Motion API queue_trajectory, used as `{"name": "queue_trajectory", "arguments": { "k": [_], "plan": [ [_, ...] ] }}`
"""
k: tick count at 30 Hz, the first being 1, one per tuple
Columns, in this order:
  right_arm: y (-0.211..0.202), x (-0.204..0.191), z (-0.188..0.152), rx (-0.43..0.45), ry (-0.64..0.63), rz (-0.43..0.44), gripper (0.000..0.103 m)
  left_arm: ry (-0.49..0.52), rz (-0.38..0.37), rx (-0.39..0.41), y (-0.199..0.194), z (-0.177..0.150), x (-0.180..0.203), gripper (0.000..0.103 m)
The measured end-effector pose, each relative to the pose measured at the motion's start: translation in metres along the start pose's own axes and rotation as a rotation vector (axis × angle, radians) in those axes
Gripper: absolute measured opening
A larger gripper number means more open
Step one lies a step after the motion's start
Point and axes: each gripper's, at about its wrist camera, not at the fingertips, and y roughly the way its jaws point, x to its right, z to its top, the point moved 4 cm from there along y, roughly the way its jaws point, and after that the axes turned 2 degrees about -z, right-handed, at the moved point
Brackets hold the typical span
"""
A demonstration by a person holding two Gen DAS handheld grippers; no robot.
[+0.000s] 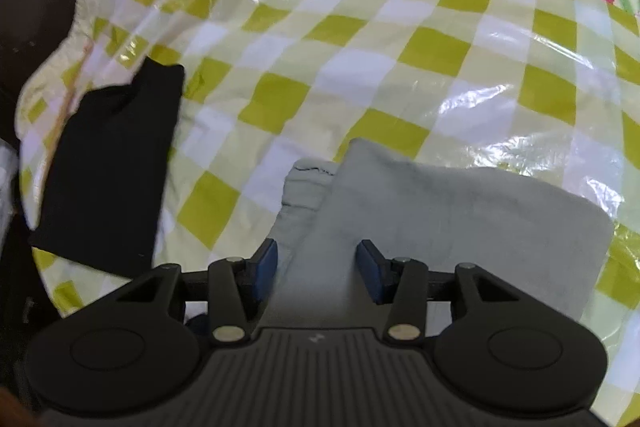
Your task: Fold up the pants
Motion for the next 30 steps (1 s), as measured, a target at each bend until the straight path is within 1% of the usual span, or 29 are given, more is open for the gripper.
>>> {"name": "queue_trajectory", "arguments": {
  "k": [2, 3, 4, 6, 9, 10, 11, 12, 15, 18, 20, 21, 24, 26, 28, 30],
  "plan": [
    [0.003, 0.008, -0.001, -0.001, 0.026, -0.031, 0.021, -0.004, -0.002, 0.008, -0.003, -0.001, 0.001, 0.045],
    [0.004, 0.014, -0.001, -0.012, 0.058, -0.017, 0.006, -0.012, -0.001, 0.012, -0.005, -0.002, 0.000, 0.044],
    [0.001, 0.021, -0.003, -0.015, 0.097, 0.005, 0.005, -0.019, 0.000, 0.015, -0.007, -0.002, 0.000, 0.042],
    [-0.013, 0.030, -0.005, 0.008, 0.139, 0.029, 0.004, -0.018, -0.008, 0.023, -0.011, -0.002, 0.002, 0.042],
    [-0.040, 0.033, -0.010, 0.066, 0.145, 0.039, 0.004, -0.004, -0.038, 0.049, -0.018, 0.001, 0.009, 0.041],
    [-0.048, 0.032, -0.011, 0.083, 0.141, 0.044, 0.004, 0.000, -0.044, 0.059, -0.020, 0.003, 0.011, 0.038],
    [-0.055, 0.029, -0.011, 0.098, 0.136, 0.052, 0.003, -0.001, -0.050, 0.068, -0.022, 0.004, 0.012, 0.032],
    [-0.062, 0.026, -0.011, 0.112, 0.130, 0.063, 0.003, -0.009, -0.055, 0.077, -0.025, 0.006, 0.012, 0.031],
    [-0.078, 0.008, -0.004, 0.152, 0.084, 0.081, 0.003, -0.036, -0.057, 0.113, -0.038, 0.009, 0.007, 0.030],
    [-0.081, -0.017, 0.001, 0.169, 0.007, 0.088, 0.003, -0.084, -0.058, 0.105, -0.042, 0.004, -0.004, 0.030],
    [-0.065, -0.030, 0.002, 0.147, -0.012, 0.105, 0.003, -0.103, -0.034, 0.067, -0.033, -0.004, -0.011, 0.030],
    [-0.053, -0.034, 0.002, 0.133, -0.009, 0.107, 0.004, -0.120, -0.022, 0.048, -0.027, -0.009, -0.016, 0.029],
    [-0.005, -0.044, 0.003, 0.089, -0.002, 0.098, 0.004, -0.163, -0.006, 0.023, -0.021, -0.018, -0.025, 0.028],
    [0.019, -0.048, -0.002, 0.051, 0.000, 0.105, 0.004, -0.202, 0.011, -0.003, -0.016, -0.025, -0.035, 0.027],
    [0.036, -0.056, -0.009, 0.051, -0.046, 0.076, 0.004, -0.254, 0.005, -0.021, -0.012, -0.030, -0.045, 0.027],
    [0.043, -0.063, -0.013, 0.067, -0.097, 0.053, 0.007, -0.265, 0.004, -0.030, -0.010, -0.031, -0.049, 0.027]
  ]
}}
